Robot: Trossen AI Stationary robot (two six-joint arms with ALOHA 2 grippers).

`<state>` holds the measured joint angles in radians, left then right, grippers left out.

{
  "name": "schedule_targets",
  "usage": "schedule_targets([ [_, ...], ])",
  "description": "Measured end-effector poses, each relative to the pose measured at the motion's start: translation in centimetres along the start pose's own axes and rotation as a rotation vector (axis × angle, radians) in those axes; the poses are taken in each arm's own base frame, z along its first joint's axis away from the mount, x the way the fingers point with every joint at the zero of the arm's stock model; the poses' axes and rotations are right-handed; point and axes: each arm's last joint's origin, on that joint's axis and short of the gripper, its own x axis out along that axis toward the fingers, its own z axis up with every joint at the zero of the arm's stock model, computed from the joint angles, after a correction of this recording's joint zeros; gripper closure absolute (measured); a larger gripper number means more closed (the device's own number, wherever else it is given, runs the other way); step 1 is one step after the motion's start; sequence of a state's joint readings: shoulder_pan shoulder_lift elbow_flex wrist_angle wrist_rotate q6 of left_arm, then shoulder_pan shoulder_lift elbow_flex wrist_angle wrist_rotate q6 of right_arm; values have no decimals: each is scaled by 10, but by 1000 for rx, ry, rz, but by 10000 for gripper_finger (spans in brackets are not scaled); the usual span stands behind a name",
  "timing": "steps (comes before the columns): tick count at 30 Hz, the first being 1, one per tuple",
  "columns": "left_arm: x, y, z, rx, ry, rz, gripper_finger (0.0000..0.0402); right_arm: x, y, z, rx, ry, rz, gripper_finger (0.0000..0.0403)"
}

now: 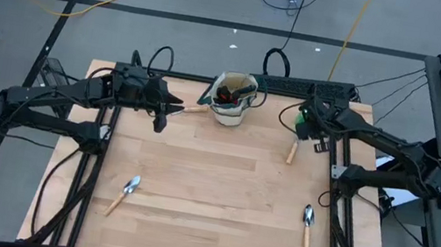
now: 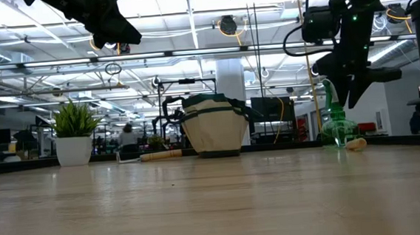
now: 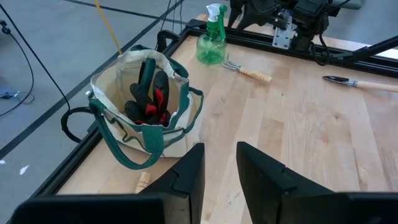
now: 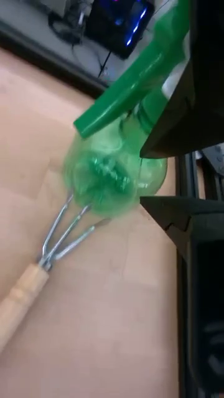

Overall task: Pick & Place Garden tools in Gardening bag
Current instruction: Put the green spray bottle into the green gardening bag

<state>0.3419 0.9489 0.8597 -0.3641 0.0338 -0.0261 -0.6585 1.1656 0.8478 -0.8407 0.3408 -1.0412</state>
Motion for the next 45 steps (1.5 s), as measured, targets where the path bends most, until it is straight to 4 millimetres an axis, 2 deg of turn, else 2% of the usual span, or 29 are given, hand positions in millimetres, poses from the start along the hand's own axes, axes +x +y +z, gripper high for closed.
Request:
schedule_targets([
  [11, 0, 0, 0, -9, -1, 0, 305, -2, 0, -2, 21, 23, -20, 359],
  [18, 0, 0, 0, -28, -2, -1, 305, -12, 9, -13, 96, 108, -23, 357],
  [23, 0, 0, 1, -39, -15, -1, 305, -23, 13, -21, 213, 91, -57, 333],
  [30, 0, 0, 6, -41, -59, -3, 305, -40, 16, -31, 330, 71, -169, 277],
  [38, 0, 0, 8, -41, -81, 4, 305, -47, 6, -32, 195, 125, -336, 214],
  [45, 0, 0, 8, -51, -80, 4, 305, -39, 1, -25, 136, 104, -306, 180],
])
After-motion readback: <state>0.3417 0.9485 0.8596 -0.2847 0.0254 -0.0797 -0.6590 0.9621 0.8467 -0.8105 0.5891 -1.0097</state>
